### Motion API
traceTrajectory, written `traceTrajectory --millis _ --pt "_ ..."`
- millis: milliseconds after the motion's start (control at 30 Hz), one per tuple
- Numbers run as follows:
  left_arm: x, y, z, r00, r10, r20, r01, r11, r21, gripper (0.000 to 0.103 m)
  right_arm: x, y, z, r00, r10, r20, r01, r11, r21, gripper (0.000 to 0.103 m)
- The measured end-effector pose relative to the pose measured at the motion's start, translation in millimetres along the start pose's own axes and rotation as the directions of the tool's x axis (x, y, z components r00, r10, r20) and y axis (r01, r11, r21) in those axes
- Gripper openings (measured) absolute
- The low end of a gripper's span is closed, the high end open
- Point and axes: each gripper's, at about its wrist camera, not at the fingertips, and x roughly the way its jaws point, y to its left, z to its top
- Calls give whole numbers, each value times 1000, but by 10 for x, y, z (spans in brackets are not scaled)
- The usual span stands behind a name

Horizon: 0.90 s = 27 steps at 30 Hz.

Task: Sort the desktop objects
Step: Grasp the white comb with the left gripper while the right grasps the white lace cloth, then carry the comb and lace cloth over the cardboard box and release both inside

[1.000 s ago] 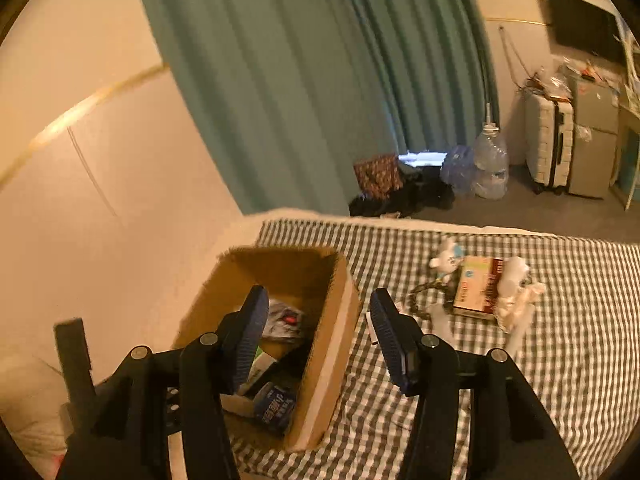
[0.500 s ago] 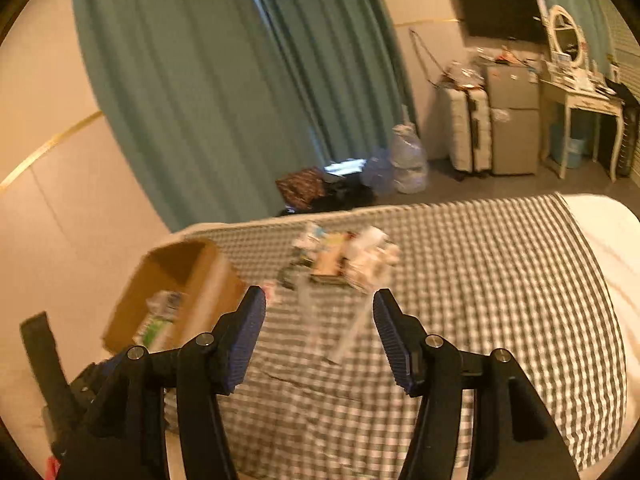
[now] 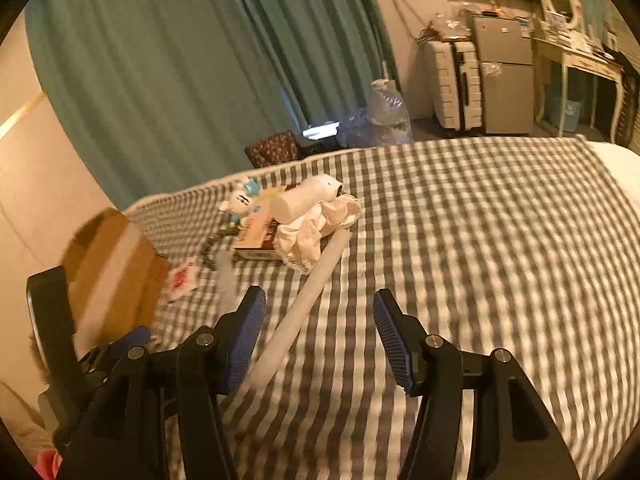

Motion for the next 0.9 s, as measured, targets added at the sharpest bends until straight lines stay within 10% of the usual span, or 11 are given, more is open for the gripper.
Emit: traceTrajectory --millis 333,433,533,700,733,900 --pt "487 96 -1 1000 -8 0 8 999 -35 92 1172 138 389 998 13 -66 -22 989 -144 56" --pt "476 34 -11 1000 8 17 -8 1000 9 71 1406 147 392 995 1 -101 -16 988 -153 39" --pt "455 5 -23 999 -10 31 9 999 50 27 1384 165 362 996 -28 -87 12 984 -179 12" --pt "382 98 -22 998 -47 30 46 999 28 19 978 145 364 999 -48 -16 45 988 -144 9" --pt "326 137 -31 998 -56 38 55 998 20 3 858 150 359 999 -53 -4 52 989 -139 9" --pt "-71 327 -65 991 -89 97 90 996 -9 3 164 155 256 997 -73 30 75 992 -100 9"
